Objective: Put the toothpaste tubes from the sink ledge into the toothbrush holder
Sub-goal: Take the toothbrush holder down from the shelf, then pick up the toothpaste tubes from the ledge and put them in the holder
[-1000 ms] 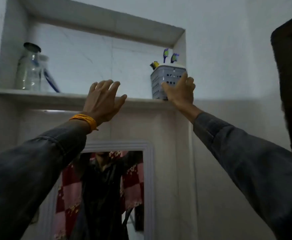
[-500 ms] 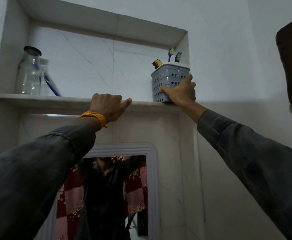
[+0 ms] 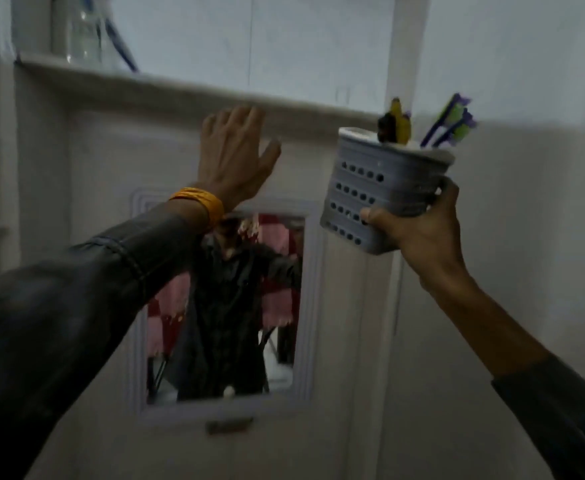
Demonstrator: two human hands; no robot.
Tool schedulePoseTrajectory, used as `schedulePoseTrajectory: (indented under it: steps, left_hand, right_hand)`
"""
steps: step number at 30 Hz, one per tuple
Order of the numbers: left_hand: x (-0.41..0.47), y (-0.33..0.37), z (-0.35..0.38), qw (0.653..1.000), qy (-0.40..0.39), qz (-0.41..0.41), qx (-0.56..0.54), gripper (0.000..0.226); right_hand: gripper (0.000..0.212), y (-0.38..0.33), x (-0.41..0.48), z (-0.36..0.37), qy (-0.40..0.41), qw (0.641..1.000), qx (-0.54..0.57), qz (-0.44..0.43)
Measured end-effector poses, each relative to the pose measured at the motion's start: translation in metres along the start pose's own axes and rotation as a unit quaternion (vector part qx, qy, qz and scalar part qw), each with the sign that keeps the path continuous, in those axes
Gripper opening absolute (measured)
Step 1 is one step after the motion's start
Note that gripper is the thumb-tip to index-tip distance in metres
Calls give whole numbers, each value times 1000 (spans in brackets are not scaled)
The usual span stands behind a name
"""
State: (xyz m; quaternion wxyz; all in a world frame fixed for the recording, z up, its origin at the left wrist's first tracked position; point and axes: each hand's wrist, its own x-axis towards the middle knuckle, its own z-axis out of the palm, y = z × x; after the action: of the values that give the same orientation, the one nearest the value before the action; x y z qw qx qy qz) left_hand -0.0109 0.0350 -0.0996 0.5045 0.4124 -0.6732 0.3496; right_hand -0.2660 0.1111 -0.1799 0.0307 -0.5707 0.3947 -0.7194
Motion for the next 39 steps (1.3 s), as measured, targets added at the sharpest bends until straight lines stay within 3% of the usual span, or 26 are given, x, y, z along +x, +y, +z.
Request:
schedulePoseTrajectory:
  steps: [3,6,10,14,20,23,28,32,36,39]
  left_hand:
    - [-85,12,14,997,-39,-32,-50,49]
    - [-192,10,36,991,-112,-37,-56,47]
    - [-343,1,57,967,-217,-121,-64,49]
    - [-460,-10,57,914,-353,-195,-41,53]
    - [-574,-26,48,816,-513,-262,-51,36]
    - [-607,-40,49,786,-544,-289,-45,40]
    - [-617,-59,77,778,-550,-298,-58,37]
    - [-601,-55,119,794,-541,-260,-92,38]
    - [-587,-42,162,745,-622,-216,-105,33]
    - [-587,-29,183,732,-656,-167,-77,31]
  right_hand:
    - [121,71,-85,5,-44,997,7,65]
    - [128,135,-180,9,-68,986,-18,152]
    - [131,209,-307,16,-86,956,-57,274]
    - [129,252,-405,17,-93,932,-75,341]
    - [126,282,-479,25,-123,911,-121,374]
    - [126,291,-494,27,-120,909,-126,378]
    - [120,280,-489,35,-92,911,-58,397]
    - [113,279,-493,36,-77,904,-55,417]
    - [114,274,-496,36,-56,902,-57,425]
    - [112,276,-501,34,-57,901,-56,426]
